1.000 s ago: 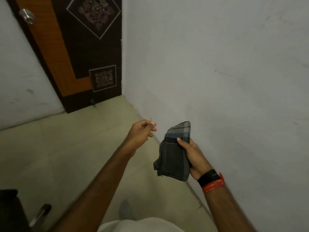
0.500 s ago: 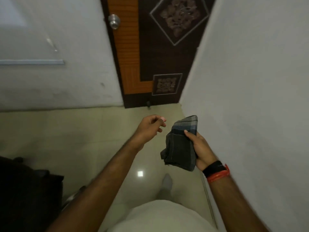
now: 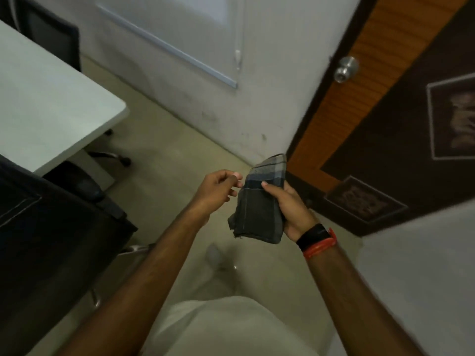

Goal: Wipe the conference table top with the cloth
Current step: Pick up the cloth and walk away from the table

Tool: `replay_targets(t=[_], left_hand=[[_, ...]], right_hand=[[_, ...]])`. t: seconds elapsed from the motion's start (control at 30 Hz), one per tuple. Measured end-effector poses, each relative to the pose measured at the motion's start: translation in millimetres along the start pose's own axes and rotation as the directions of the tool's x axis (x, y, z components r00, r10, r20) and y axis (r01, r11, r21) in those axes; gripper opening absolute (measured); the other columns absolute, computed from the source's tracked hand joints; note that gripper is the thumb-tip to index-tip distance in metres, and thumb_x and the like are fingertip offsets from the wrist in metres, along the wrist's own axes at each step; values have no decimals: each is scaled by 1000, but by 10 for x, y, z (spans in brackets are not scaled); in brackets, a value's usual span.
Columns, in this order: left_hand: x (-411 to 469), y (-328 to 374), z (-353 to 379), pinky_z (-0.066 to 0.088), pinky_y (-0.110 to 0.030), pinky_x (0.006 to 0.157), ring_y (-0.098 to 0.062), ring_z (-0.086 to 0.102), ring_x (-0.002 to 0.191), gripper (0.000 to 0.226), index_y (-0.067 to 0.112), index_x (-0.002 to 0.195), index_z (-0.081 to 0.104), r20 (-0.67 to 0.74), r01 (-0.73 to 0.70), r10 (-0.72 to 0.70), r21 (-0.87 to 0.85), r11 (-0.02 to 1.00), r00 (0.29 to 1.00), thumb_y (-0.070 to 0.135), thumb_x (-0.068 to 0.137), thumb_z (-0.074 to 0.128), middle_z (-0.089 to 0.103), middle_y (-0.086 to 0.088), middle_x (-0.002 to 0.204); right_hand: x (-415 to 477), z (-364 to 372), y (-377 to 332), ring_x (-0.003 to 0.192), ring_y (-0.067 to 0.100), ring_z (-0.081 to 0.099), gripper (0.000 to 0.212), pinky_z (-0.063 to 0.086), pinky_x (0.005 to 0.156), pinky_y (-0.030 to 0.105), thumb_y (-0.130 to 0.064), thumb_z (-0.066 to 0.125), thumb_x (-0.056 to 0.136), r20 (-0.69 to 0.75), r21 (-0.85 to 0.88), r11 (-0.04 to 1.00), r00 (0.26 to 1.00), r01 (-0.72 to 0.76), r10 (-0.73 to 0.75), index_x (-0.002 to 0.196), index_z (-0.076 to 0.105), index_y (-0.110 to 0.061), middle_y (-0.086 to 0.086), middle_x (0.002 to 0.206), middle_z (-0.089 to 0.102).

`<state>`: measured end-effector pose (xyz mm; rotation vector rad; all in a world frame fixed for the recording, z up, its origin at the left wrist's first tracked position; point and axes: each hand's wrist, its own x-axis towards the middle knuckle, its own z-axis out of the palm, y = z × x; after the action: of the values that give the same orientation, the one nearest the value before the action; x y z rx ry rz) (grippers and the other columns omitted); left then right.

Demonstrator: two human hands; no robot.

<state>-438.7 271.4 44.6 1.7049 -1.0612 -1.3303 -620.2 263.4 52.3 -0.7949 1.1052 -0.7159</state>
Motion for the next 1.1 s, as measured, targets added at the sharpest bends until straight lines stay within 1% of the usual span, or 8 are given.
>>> replay_targets(t=[0.23, 0.4, 0.6, 0.73, 0.83, 0.93, 1.03, 1.1], left_hand=[[1294, 412, -612, 51, -33, 81, -15, 64, 88, 24, 20, 107, 68, -122, -4, -10, -108, 994, 993, 33, 102, 49, 71, 3, 100], [2102, 755, -1118, 49, -28, 75, -13, 65, 84, 18, 20, 108, 68, -139, -29, 11, -128, 991, 990, 29, 98, 56, 72, 6, 96], [2796, 868, -1845, 50, -28, 76, -12, 66, 86, 20, 23, 104, 68, -278, -3, -22, -89, 996, 960, 38, 98, 57, 71, 6, 101], [3156, 795, -2480, 50, -26, 73, -11, 65, 87, 25, 19, 108, 67, -464, 44, -63, -53, 998, 884, 40, 97, 58, 70, 2, 101], [3267, 759, -2967, 51, -26, 81, -13, 61, 107, 35, 21, 121, 62, -557, 72, -87, -48, 996, 826, 41, 92, 65, 64, 4, 119], [3217, 761, -3345, 45, -30, 101, -11, 46, 127, 63, 35, 140, 48, -514, 45, -26, 25, 999, 857, 35, 84, 77, 46, 12, 145], [3178, 668, -3659, 32, -11, 103, -8, 45, 127, 73, 27, 142, 50, -464, 99, 42, 275, 956, 885, 19, 77, 83, 46, 9, 146], [3150, 548, -3811, 35, -25, 108, -13, 53, 120, 61, 28, 128, 62, -495, 235, -37, 345, 909, 868, 21, 72, 85, 60, 7, 133]], right_hand=[[1381, 404, -776, 114, 30, 69, 39, 55, 100, 51, -21, 65, 98, 100, -115, 993, 994, -40, 51, 135, 57, -25, 8, 123, 73], [2278, 678, -1321, 117, 36, 67, 41, 55, 99, 51, -18, 66, 96, 146, -141, 988, 985, -68, 89, 136, 58, -19, 13, 123, 72], [3384, 1253, -1715, 116, 36, 66, 51, 57, 95, 47, -22, 72, 91, 369, -313, 938, 891, -147, 262, 139, 55, -21, 16, 128, 69], [4207, 1877, -1875, 115, 34, 68, 66, 58, 90, 44, -29, 77, 80, 516, -492, 863, 758, -119, 399, 141, 52, -26, 12, 126, 71], [4761, 2388, -1977, 114, 34, 67, 64, 58, 93, 46, -22, 77, 80, 608, -603, 796, 614, -56, 504, 138, 53, -30, 10, 123, 72], [5209, 2883, -1997, 112, 32, 68, 54, 54, 101, 49, -11, 74, 87, 631, -743, 656, 465, 133, 621, 135, 55, -28, 10, 121, 72], [5545, 3414, -1971, 109, 28, 71, 54, 56, 100, 49, -9, 76, 86, 587, -795, 482, 265, 368, 765, 131, 56, -31, 8, 120, 72], [5664, 3741, -1950, 106, 28, 71, 53, 59, 94, 47, -8, 76, 86, 525, -754, 386, 135, 531, 840, 128, 56, -34, 9, 120, 71]])
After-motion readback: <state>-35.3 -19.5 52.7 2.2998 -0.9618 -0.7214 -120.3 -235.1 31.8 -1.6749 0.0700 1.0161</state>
